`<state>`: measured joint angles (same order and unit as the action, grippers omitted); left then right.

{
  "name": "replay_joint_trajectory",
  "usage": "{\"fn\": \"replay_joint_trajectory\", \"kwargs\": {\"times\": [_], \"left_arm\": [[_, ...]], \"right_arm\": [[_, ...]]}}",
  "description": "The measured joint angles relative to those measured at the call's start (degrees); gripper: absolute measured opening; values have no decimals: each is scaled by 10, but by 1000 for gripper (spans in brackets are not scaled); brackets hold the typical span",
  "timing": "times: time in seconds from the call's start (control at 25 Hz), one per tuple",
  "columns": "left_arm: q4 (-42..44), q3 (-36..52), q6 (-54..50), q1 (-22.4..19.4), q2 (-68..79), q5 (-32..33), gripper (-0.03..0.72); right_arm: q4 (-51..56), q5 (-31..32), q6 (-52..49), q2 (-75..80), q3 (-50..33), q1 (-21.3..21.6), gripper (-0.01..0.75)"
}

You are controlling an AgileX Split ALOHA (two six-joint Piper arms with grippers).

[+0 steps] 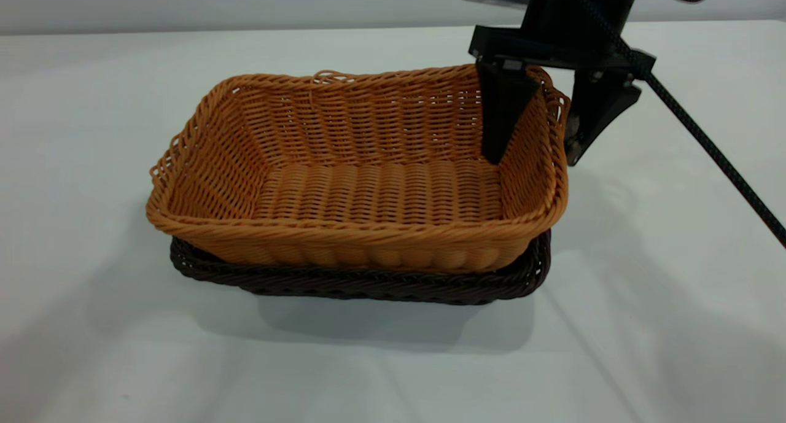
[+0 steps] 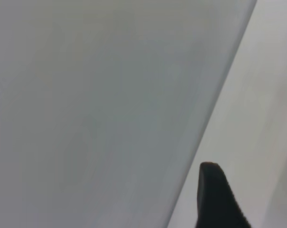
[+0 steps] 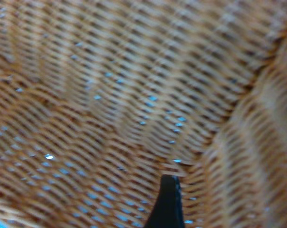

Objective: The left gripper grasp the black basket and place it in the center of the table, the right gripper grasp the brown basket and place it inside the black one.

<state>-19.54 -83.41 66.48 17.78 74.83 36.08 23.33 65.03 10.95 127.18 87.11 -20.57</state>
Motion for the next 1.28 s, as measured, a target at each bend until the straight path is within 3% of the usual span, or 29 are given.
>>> {"fn": "replay_joint_trajectory", "kwargs": {"times": [0.32, 0.6, 0.76, 0.96, 1.12, 1.28], "left_arm": [[0, 0, -1, 0, -50, 14, 349], [25, 0, -74, 0, -103, 102, 349], [94, 0, -193, 0, -130, 180, 349], [234, 6, -419, 0, -141, 308, 349], [321, 47, -574, 0, -142, 308, 349], [356, 117, -652, 0, -144, 308, 349]], "right_arm": [[-89, 36, -51, -18, 68, 0, 580], [-93, 46, -59, -174, 72, 0, 580], [-106, 55, -61, -300, 72, 0, 580], [-107, 67, -74, -441, 72, 0, 580], [-115, 68, -74, -530, 35, 0, 580], [-136, 69, -75, -609, -67, 0, 580]]}}
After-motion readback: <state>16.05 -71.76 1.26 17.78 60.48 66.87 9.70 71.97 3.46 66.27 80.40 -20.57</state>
